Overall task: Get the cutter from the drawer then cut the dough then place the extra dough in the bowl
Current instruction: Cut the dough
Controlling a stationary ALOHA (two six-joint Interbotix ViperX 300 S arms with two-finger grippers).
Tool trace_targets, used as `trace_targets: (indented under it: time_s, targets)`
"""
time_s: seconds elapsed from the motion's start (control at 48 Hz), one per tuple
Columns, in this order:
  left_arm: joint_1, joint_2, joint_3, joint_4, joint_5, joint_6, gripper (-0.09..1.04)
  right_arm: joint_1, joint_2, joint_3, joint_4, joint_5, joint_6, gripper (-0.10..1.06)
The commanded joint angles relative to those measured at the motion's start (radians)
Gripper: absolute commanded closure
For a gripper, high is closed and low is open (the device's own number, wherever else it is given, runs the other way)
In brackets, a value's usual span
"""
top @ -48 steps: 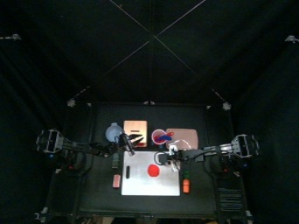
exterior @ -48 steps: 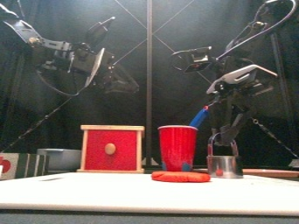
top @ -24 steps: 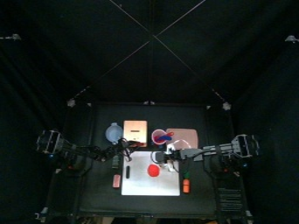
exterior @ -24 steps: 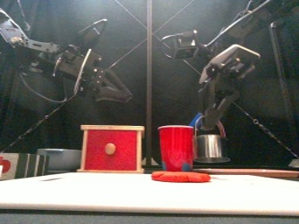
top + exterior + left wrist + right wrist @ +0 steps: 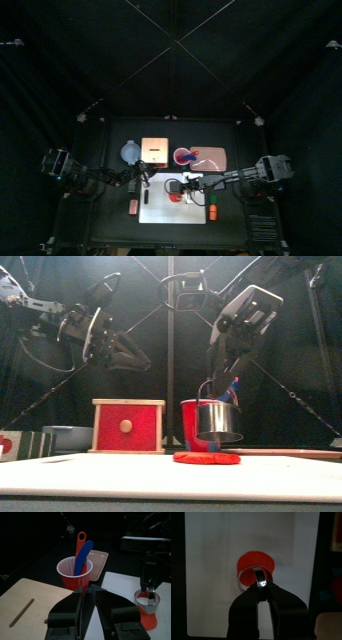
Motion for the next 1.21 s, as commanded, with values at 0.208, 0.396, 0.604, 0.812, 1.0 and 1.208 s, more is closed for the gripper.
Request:
trace_targets:
  time_s: [0.208,0.396,0.604,0.812,1.0,1.208]
  targets:
    - [0.003,-0.003,-0.009,0.000,-0.009,0.000,0.31,0.002,0.018,-0.049,-0.054,-0.008,0.002,0.59]
    - [0.003,-0.002,-0.008,-0.006,-0.008,0.000,0.31,0.002,0.029,-0.052,-0.057,-0.008,0.002,0.59]
    - [0.003,0.017,-0.009,-0.011,-0.005,0.000,0.31,0.002,0.043,-0.069,-0.057,-0.008,0.002,0.59]
    - [0.002,0.028,-0.015,-0.011,-0.008,0.000,0.31,0.002,0.057,-0.072,-0.052,-0.006,0.002,0.59]
    - [0.003,0.017,-0.015,-0.009,-0.008,0.000,0.31,0.003,0.057,-0.067,-0.048,-0.008,0.002,0.59]
    - [0.002,0.017,-0.017,-0.009,-0.008,0.000,0.31,0.006,0.063,-0.058,-0.048,-0.008,0.002,0.59]
